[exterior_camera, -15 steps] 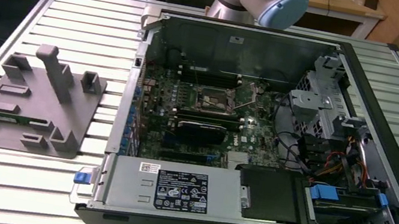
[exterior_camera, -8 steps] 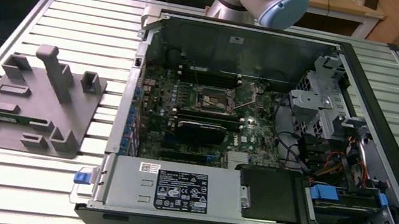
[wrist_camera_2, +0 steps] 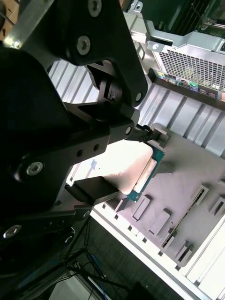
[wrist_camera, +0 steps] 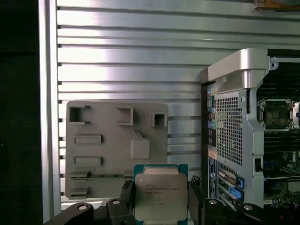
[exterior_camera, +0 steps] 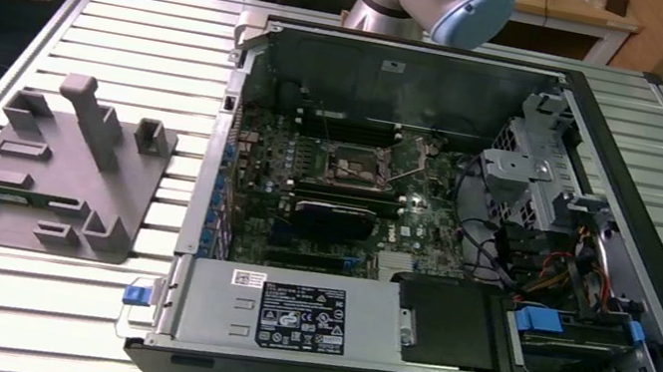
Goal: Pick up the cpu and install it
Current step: 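Pick up the cpu and move it towards the insertion slot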
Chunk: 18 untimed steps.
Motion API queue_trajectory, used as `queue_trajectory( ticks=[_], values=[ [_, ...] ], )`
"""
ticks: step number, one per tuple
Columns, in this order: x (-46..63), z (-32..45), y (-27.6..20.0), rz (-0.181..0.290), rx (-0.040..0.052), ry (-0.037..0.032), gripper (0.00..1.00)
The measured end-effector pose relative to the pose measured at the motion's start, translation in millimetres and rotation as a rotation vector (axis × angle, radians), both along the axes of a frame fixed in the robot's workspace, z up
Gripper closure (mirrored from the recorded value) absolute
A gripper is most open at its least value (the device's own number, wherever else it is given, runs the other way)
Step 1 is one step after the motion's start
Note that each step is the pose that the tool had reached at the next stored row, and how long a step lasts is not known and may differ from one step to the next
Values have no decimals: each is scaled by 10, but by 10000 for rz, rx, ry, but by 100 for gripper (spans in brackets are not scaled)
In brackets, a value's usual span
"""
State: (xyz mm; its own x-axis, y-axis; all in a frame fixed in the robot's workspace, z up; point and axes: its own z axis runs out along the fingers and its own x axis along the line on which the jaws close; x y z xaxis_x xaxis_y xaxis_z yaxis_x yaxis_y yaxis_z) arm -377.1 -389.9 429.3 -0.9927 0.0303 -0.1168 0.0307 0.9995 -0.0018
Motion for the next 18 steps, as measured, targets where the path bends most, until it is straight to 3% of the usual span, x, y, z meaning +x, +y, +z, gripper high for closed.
queue_trajectory(
  ticks=[18],
  values=[
    [412, 0, 0, -1, 0, 14, 45]
  ],
)
